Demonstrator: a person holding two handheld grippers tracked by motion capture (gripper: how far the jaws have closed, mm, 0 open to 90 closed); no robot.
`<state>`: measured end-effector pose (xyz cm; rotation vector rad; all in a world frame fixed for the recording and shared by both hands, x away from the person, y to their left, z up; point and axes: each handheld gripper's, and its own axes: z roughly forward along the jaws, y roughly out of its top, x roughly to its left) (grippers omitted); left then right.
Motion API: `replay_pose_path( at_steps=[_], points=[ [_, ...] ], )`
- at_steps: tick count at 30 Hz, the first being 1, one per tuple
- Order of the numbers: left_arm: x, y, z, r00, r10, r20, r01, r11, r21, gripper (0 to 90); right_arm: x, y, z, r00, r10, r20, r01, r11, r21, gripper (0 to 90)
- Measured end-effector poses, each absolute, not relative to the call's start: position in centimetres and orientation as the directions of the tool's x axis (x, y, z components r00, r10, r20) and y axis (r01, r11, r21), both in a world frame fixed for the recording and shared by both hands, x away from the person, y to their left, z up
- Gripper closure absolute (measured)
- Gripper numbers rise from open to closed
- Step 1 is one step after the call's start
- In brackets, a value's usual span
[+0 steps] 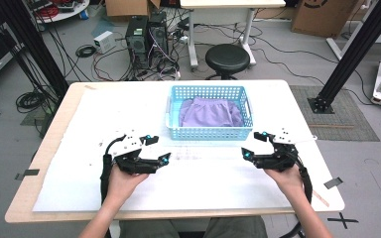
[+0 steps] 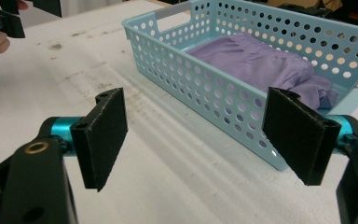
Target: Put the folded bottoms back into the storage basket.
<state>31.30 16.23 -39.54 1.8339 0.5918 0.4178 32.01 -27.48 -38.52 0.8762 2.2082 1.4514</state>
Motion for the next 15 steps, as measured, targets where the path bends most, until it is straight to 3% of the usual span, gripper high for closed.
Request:
replay_pose_path(
  at_steps=[15],
  points=[
    [31.45,16.29,-39.89,0.808,0.589,-0.016,0.213,-0.267,0.94,27.6,32.18,-27.28,-39.12,-0.73,0.683,0.023,0.309,0.3,0.903,22.7]
  ],
)
